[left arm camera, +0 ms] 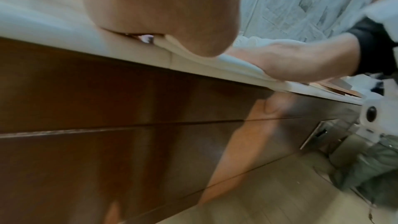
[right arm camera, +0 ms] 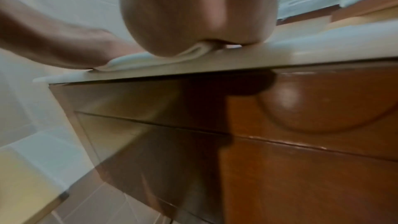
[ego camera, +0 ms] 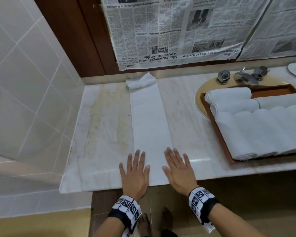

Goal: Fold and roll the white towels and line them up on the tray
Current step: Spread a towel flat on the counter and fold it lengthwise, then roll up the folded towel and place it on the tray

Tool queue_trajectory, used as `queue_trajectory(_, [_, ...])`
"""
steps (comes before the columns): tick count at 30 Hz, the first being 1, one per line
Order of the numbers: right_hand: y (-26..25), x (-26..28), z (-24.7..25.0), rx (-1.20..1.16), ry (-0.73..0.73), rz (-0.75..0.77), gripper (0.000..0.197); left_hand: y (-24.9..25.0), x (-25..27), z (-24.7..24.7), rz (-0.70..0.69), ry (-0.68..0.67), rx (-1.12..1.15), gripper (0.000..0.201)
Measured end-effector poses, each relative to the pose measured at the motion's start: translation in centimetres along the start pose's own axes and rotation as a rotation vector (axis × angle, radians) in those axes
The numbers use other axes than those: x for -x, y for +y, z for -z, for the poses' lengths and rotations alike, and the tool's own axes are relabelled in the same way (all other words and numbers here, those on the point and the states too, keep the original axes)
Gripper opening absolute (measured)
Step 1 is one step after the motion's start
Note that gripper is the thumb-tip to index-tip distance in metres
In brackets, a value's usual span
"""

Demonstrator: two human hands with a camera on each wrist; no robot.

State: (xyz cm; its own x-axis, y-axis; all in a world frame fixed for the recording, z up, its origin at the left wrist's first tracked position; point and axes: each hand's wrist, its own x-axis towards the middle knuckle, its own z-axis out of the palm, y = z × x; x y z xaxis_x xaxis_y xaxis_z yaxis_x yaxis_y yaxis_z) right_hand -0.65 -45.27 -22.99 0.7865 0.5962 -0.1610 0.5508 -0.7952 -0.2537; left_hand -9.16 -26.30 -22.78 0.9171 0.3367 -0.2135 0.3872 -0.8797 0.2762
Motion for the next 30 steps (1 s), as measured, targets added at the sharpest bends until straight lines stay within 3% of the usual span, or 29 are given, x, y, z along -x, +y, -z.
queue_trajectory(7, [2.1,-1.5,0.7,-0.001,-0.005,-0.035,0.066,-0.4,-1.1,0.8,0.056,-0.035,0.043,0.067])
queue_trajectory(12, [1.8,-3.8,2.3,-0.08,0.077,-0.074,0.068,-0.1,-4.1,2.5,0.062,-0.071,0.05,0.065])
queue_trajectory(14, [1.8,-2.7,3.1,-0.153,0.177,-0.006,0.055,-0.4,-3.5,3.1,-0.021,0.009,0.093,0.059])
queue_trajectory(16, [1.7,-0.7,3.1,-0.167,0.19,0.155,0.042,-1.3,-2.1,2.9,-0.207,0.128,0.19,0.047])
queue_trajectory(18, [1.4,1.4,2.7,-0.097,0.132,0.267,0.038,-2.1,-0.4,2.3,-0.356,0.111,0.272,0.034])
queue_trajectory(20, [1.1,2.3,1.9,-0.066,0.138,0.293,0.037,-2.4,0.4,2.1,-0.448,0.07,0.263,0.034])
queue_trajectory(24, [0.9,1.7,1.8,-0.05,0.227,0.341,0.026,-1.9,0.6,2.0,-0.481,0.043,0.142,0.05])
queue_trajectory(30, [0.8,2.0,3.2,0.037,0.091,0.388,0.026,-1.1,0.9,2.4,-0.46,-0.038,-0.017,0.041])
